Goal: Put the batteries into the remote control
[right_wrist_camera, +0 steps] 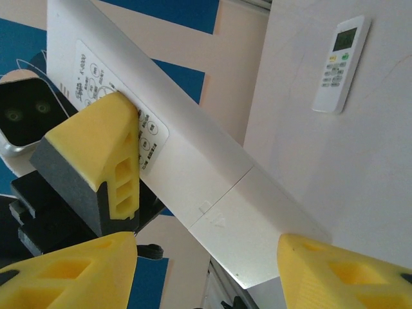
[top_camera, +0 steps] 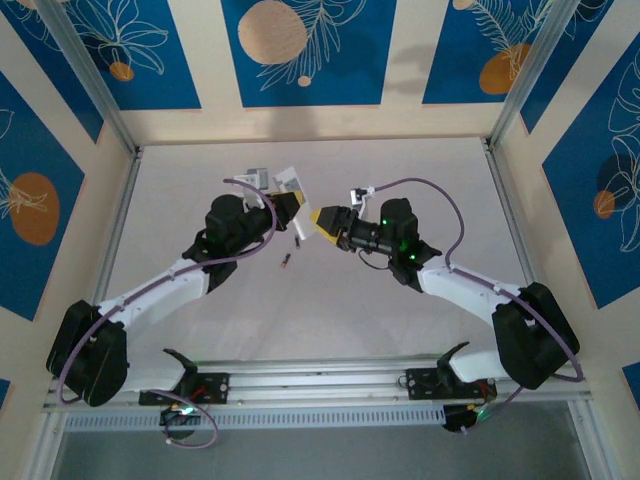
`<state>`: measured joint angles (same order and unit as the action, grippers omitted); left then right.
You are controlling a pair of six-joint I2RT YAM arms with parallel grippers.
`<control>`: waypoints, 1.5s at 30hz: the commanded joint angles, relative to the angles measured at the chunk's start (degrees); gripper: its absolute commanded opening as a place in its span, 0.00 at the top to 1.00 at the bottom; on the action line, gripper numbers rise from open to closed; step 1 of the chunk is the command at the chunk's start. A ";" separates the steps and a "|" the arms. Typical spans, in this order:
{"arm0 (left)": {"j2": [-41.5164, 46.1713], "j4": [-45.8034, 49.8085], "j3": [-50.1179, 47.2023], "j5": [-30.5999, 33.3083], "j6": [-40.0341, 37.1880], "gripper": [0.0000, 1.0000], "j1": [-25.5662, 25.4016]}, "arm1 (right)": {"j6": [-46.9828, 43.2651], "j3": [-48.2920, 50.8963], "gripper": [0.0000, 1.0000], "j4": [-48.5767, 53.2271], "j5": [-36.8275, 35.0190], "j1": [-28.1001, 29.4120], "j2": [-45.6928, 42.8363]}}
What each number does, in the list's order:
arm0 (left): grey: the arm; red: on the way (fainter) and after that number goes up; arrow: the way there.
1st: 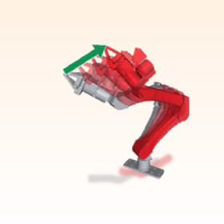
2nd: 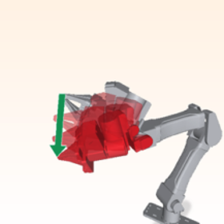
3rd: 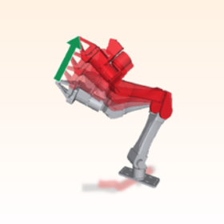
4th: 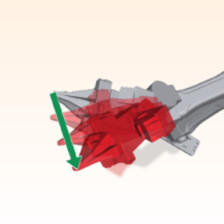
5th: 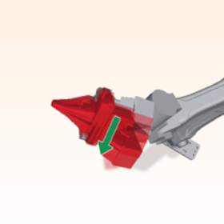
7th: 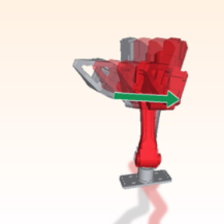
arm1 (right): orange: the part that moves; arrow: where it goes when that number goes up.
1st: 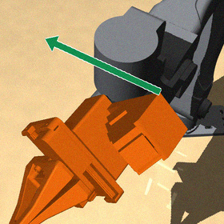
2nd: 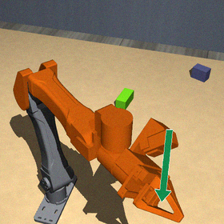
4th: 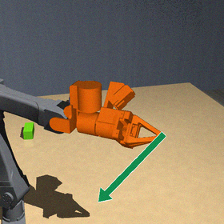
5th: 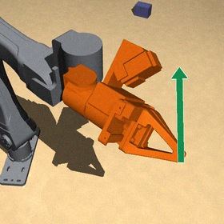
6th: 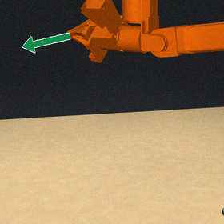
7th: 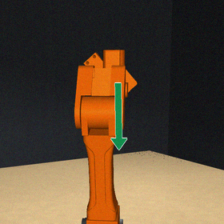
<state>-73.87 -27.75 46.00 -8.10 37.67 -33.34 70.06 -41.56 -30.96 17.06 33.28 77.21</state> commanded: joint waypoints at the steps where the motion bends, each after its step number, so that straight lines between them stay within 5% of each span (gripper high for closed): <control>1: 3.52 -2.94 1.07 1.90 -2.20 1.00 -0.92 | 1.38 0.48 0.40 4.88 0.44 0.63 1.54; 25: 1.89 -13.52 -2.82 1.45 8.68 1.00 -2.46 | 5.03 -1.83 0.42 -5.47 -1.53 1.71 6.70; 31: 2.15 -15.66 -4.23 4.01 10.39 1.00 -2.67 | 6.59 -0.63 0.35 -9.15 -3.17 1.21 6.48; 38: 3.65 -15.85 -4.60 5.75 10.63 1.00 -2.61 | 4.37 0.18 0.71 -5.49 -4.36 1.47 6.62; 45: 5.62 -12.36 -4.34 8.70 6.41 1.00 -1.92 | 3.04 3.75 0.80 -1.85 -3.96 1.08 4.15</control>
<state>-71.46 -37.12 40.84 0.51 46.57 -34.39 75.31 -40.82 -39.44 15.53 34.30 82.37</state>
